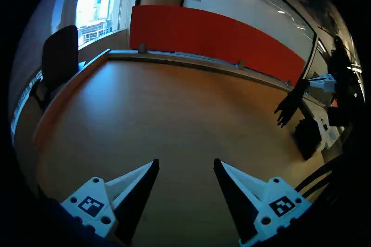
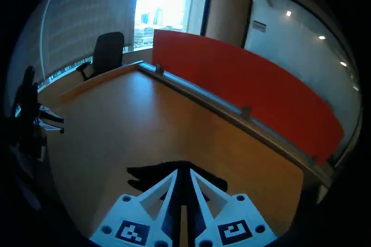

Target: Fold towel

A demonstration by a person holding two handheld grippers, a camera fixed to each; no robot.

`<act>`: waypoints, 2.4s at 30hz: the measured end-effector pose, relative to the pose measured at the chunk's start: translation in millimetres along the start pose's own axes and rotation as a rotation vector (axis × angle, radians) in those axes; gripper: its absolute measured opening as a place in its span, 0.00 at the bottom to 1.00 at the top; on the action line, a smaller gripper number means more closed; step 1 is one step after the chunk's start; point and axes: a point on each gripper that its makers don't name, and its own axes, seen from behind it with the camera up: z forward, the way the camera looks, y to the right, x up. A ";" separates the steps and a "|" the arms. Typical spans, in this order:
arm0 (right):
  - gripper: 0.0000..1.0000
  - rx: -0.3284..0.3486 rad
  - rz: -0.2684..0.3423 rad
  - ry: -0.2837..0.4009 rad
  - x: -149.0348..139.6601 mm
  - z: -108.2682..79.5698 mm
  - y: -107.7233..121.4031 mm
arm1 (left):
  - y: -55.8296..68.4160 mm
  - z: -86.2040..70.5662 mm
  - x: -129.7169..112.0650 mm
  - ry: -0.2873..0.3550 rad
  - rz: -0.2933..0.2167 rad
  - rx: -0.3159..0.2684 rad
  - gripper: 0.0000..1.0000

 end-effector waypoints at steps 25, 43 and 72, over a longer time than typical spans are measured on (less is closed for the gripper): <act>0.07 -0.128 0.049 -0.039 -44.7 -68.3 140.4 | 25.6 7.7 6.1 -0.014 0.023 0.014 0.88; 0.06 -0.161 0.093 -0.062 -77.5 -87.4 171.2 | 42.7 9.5 7.5 -0.021 0.044 0.008 0.88; 0.06 -0.212 0.200 -0.114 -154.7 -141.5 172.6 | 56.6 4.4 0.4 -0.033 0.068 -0.031 0.88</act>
